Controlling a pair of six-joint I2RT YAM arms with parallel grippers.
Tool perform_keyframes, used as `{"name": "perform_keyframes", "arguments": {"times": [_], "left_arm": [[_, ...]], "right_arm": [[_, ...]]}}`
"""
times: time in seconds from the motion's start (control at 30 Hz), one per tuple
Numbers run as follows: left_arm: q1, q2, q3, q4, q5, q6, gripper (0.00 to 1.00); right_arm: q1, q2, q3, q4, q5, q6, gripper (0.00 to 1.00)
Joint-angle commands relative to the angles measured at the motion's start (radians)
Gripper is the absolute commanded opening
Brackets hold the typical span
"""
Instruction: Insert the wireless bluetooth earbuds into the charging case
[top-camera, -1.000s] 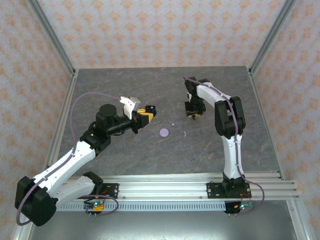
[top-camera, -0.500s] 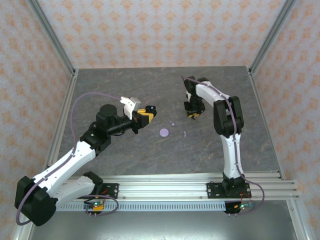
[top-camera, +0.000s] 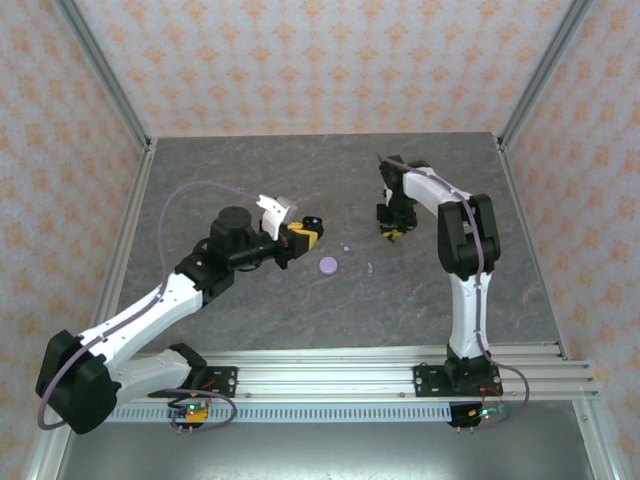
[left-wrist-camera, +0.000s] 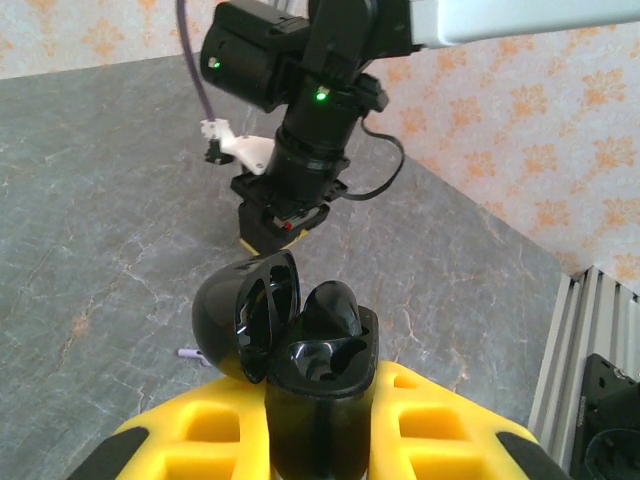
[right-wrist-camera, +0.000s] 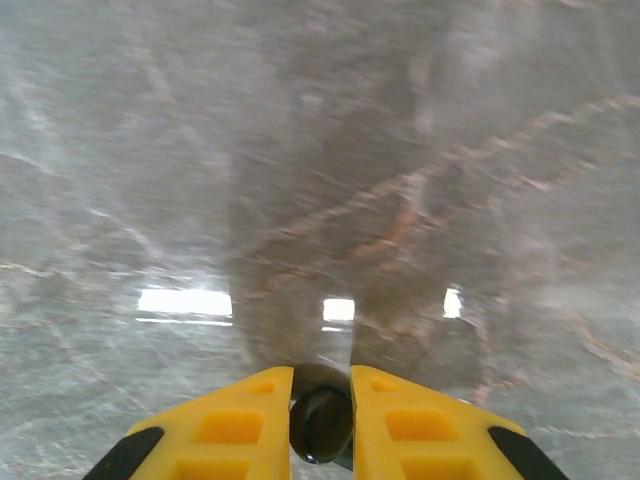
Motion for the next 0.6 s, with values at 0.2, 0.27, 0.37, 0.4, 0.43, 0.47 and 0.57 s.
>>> {"name": "perform_keyframes", "arguments": {"times": [0.2, 0.27, 0.37, 0.4, 0.43, 0.47, 0.57], "left_arm": [[-0.041, 0.134, -0.016, 0.27, -0.118, -0.01, 0.08], [-0.05, 0.163, -0.027, 0.325, -0.147, -0.021, 0.08], [-0.062, 0.202, -0.035, 0.377, -0.188, -0.037, 0.08], [-0.066, 0.212, -0.036, 0.388, -0.201, -0.042, 0.08], [-0.072, 0.223, -0.039, 0.404, -0.212, -0.043, 0.08], [-0.077, 0.231, -0.042, 0.418, -0.223, -0.045, 0.08], [-0.09, 0.255, -0.048, 0.455, -0.245, -0.049, 0.08]], "right_arm": [[-0.076, -0.188, -0.246, 0.244, -0.197, 0.133, 0.18], [-0.076, -0.221, -0.282, 0.281, -0.222, 0.151, 0.17], [-0.077, -0.279, -0.335, 0.345, -0.267, 0.187, 0.17], [-0.076, -0.297, -0.349, 0.364, -0.28, 0.196, 0.17], [-0.077, -0.316, -0.367, 0.386, -0.295, 0.209, 0.17], [-0.077, -0.338, -0.383, 0.405, -0.312, 0.22, 0.17], [-0.076, -0.41, -0.434, 0.469, -0.359, 0.258, 0.17]]}}
